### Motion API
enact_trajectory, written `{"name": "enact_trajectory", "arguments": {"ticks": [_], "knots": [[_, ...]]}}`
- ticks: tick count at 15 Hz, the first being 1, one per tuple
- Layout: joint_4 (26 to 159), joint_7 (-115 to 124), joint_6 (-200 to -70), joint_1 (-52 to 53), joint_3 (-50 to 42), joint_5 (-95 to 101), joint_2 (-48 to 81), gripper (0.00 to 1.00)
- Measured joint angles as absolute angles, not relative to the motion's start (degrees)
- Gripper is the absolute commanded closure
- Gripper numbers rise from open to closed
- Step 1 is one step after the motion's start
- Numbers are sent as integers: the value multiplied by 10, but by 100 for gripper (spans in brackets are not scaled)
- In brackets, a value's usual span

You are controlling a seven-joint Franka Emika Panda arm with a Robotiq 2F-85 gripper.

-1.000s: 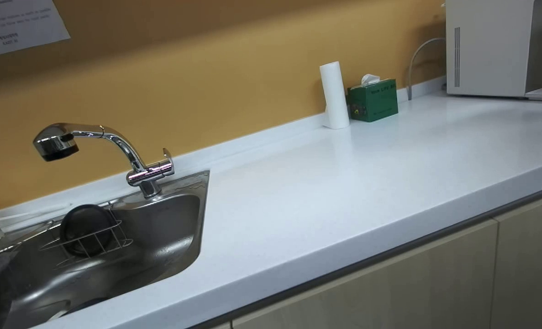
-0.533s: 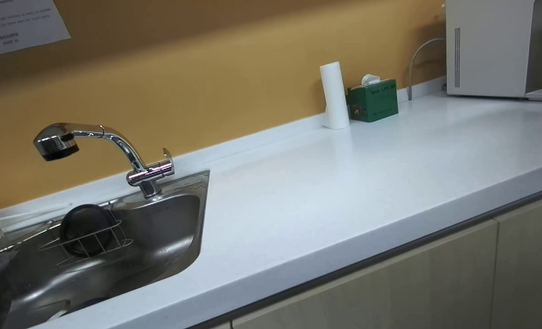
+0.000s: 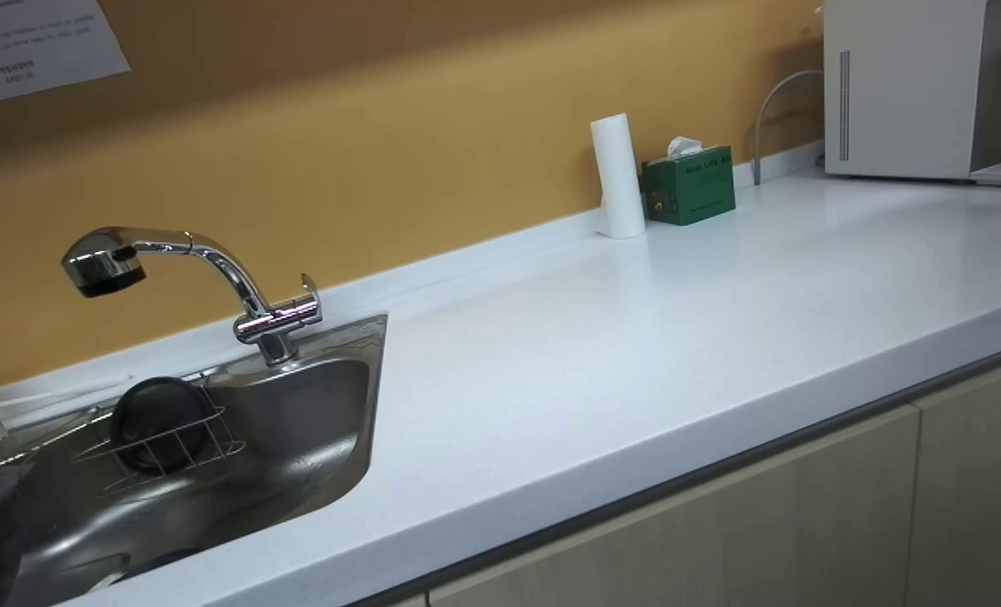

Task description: Put the white cup on the counter.

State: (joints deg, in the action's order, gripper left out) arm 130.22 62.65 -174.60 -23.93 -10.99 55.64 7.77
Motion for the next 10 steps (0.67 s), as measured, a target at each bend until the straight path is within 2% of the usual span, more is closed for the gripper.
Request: {"name": "enact_trajectory", "arguments": {"ticks": [10], "knots": [[1237,626,-1800,-239,-122,596,147,0]]}}
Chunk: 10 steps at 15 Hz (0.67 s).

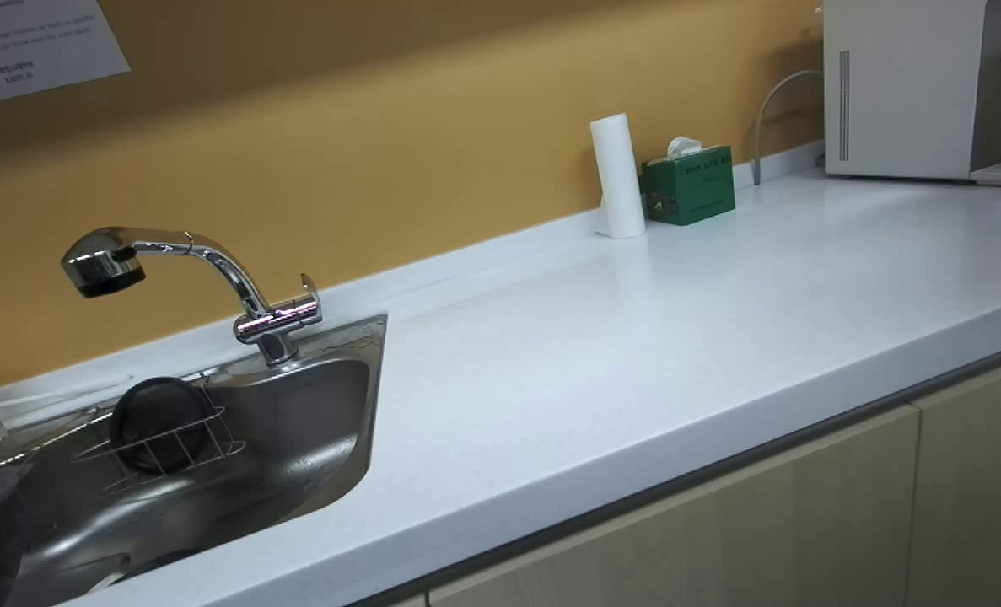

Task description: Put the white cup on the counter.

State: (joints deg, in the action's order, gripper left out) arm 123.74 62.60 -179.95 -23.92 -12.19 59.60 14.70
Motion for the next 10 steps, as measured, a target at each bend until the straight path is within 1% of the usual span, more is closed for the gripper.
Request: {"name": "enact_trajectory", "arguments": {"ticks": [5,10], "knots": [[1203,626,-1831,-235,-132,598,180,0],[1160,626,-1836,-209,-172,600,205,0]]}}
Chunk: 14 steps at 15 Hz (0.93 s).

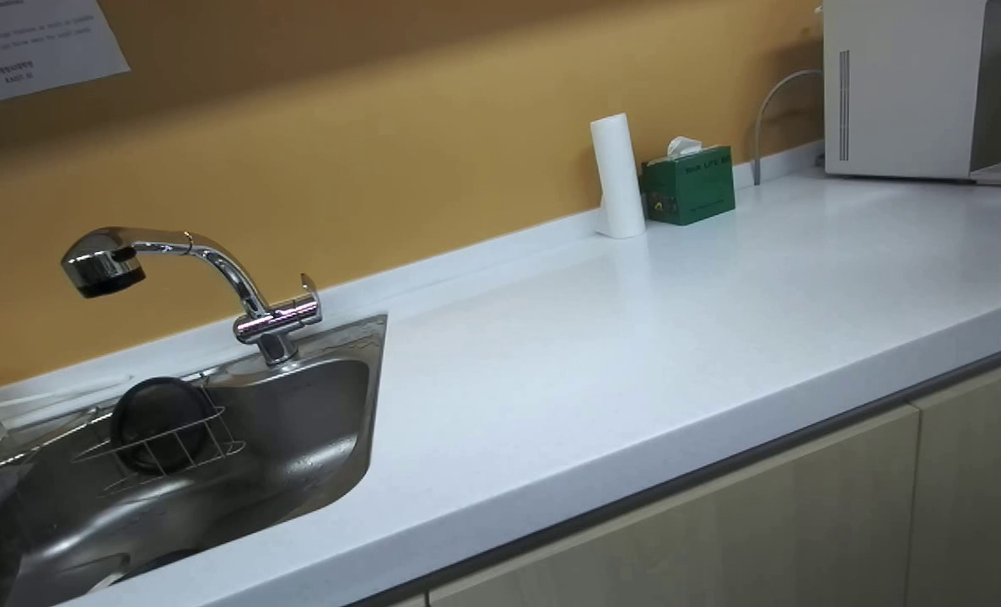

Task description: Put the white cup on the counter.

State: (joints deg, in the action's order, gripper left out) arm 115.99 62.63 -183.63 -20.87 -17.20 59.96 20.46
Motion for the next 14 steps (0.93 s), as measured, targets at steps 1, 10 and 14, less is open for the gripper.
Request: {"name": "enact_trajectory", "arguments": {"ticks": [1,10,14], "knots": [[1153,626,-1836,-203,-180,600,210,0],[1115,626,-1852,-171,-214,597,252,49],[1126,621,-1860,-172,-214,598,245,50]]}}
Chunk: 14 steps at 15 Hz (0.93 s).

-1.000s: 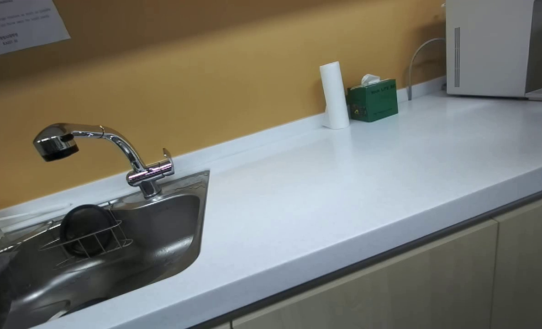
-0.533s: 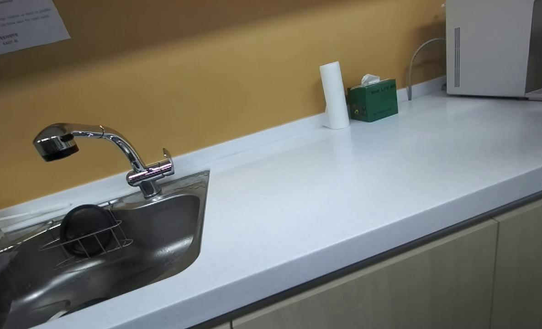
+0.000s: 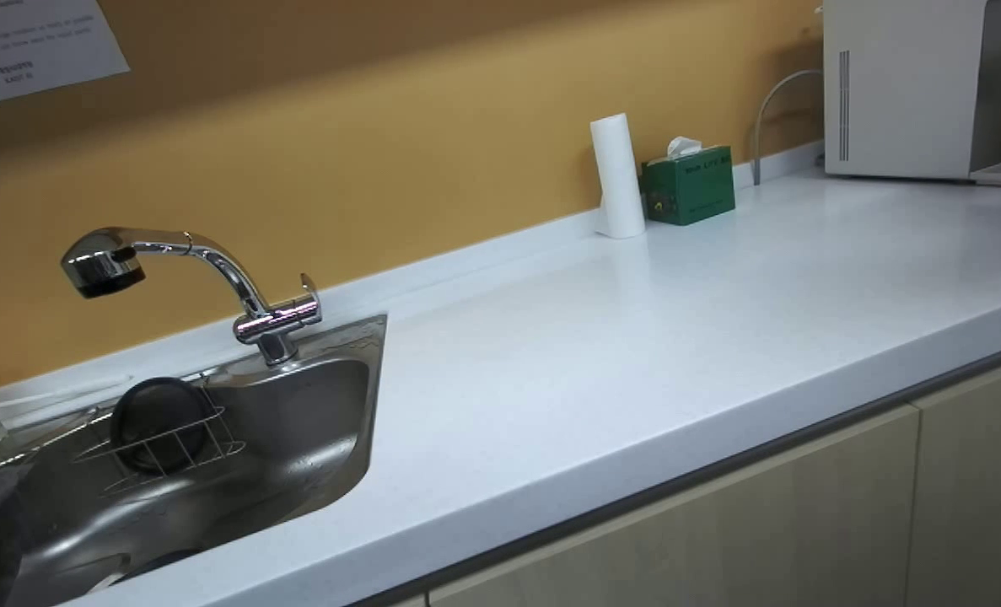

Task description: Put the white cup on the counter.

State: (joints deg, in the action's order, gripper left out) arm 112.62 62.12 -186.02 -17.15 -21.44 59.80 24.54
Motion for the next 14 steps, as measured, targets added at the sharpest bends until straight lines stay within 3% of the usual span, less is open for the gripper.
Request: {"name": "enact_trajectory", "arguments": {"ticks": [14], "knots": [[1422,474,-1868,-204,-106,607,3,50]]}}
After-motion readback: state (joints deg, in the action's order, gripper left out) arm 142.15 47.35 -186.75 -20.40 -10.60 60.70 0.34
